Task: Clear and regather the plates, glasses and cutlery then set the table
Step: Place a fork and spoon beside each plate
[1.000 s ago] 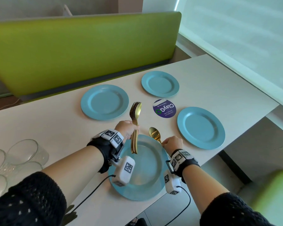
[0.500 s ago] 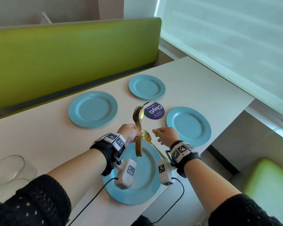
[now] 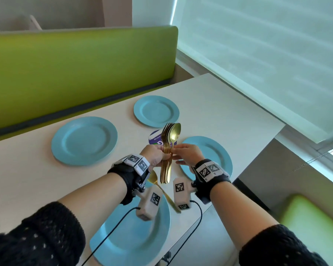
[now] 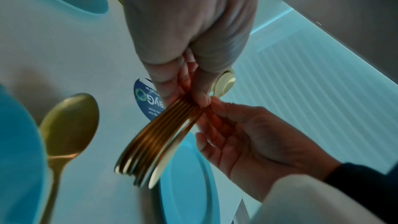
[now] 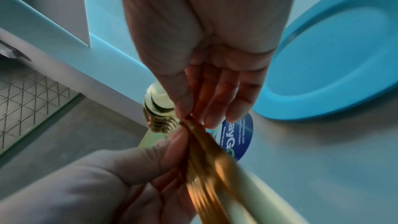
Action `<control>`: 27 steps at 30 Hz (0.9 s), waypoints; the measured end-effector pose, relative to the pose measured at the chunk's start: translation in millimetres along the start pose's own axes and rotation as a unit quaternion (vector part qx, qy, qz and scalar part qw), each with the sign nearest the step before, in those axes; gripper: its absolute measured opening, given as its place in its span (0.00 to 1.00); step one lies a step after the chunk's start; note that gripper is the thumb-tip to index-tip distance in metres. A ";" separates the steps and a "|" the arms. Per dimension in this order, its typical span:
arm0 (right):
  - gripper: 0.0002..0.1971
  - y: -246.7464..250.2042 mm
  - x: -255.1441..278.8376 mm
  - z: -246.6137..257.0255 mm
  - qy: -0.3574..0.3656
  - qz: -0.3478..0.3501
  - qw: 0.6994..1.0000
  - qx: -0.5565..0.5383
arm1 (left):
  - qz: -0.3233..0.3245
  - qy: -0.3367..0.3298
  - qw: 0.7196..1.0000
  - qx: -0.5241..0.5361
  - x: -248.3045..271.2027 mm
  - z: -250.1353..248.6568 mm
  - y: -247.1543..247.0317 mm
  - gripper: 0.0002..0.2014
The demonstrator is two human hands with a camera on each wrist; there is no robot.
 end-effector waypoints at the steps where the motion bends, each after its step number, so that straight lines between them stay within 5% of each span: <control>1: 0.09 7.7 -7.8 1.9 0.003 -0.004 1.000 0.011 | -0.004 0.001 1.000 0.003 -4.9 -5.0 -3.7 0.09; 7: 0.08 90.4 -64.9 7.4 0.026 -0.091 0.979 0.183 | -0.045 0.006 0.999 0.023 -41.3 -34.0 -17.1 0.07; 18: 0.13 201.3 -141.4 -22.2 -0.057 -0.120 0.834 0.535 | -0.101 0.021 0.991 0.081 -83.1 -42.8 -12.0 0.07; 23: 0.14 204.5 -157.6 -40.5 -0.079 -0.095 0.825 0.552 | -0.116 0.038 0.988 0.096 -91.0 -36.0 -12.8 0.05; 27: 0.14 202.1 -167.7 -49.0 -0.075 -0.088 0.830 0.546 | -0.124 0.035 0.986 0.105 -98.3 -31.8 -13.2 0.20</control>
Point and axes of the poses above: each hand's wrist, its own x-axis away from the middle knuckle, its own y-axis out of the back of the hand, z = x × y, the point moved 4 cm from there along -x, towards the middle knuckle, and after that the axes turned 1 degree about x, right-handed, at the moved point
